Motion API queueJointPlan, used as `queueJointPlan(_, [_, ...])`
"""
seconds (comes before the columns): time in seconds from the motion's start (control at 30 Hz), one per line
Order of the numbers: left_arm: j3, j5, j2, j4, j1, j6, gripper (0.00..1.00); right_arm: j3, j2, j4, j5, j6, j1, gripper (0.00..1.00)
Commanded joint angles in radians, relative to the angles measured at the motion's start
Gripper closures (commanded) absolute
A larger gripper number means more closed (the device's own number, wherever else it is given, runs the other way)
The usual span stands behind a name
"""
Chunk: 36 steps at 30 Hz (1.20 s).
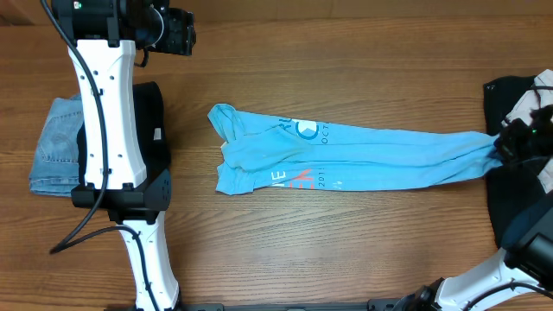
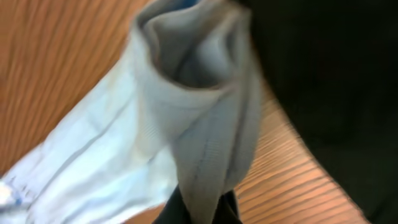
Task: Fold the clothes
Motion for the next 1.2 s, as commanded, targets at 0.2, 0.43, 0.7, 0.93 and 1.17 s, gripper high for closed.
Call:
queueJointPlan(0.2, [0.011, -0.01, -0.012, 0.013, 0.003, 0.016, 0.32, 0.014, -0.012, -0.047, -0.194, -0.121, 0.398, 0.96])
queueJointPlan(0.43, [0.011, -0.01, -0.012, 0.012, 0.003, 0.016, 0.32, -0.039, 0.016, 0.091, -0.197, -0.022, 0.768, 0.96])
queueJointPlan(0.7, [0.011, -0.009, -0.012, -0.009, 0.003, 0.015, 0.27, -0.09, 0.054, 0.156, -0.155, 0.037, 0.925, 0.68])
queueJointPlan(0.93, [0.0, 0.016, -0.012, -0.036, 0.003, -0.038, 0.23, -0.087, 0.002, 0.048, -0.059, 0.003, 0.835, 0.49])
queueJointPlan(1.17, [-0.238, 0.172, -0.011, -0.036, -0.025, -0.091, 0.2, -0.086, -0.012, 0.1, -0.064, 0.006, 0.676, 0.45])
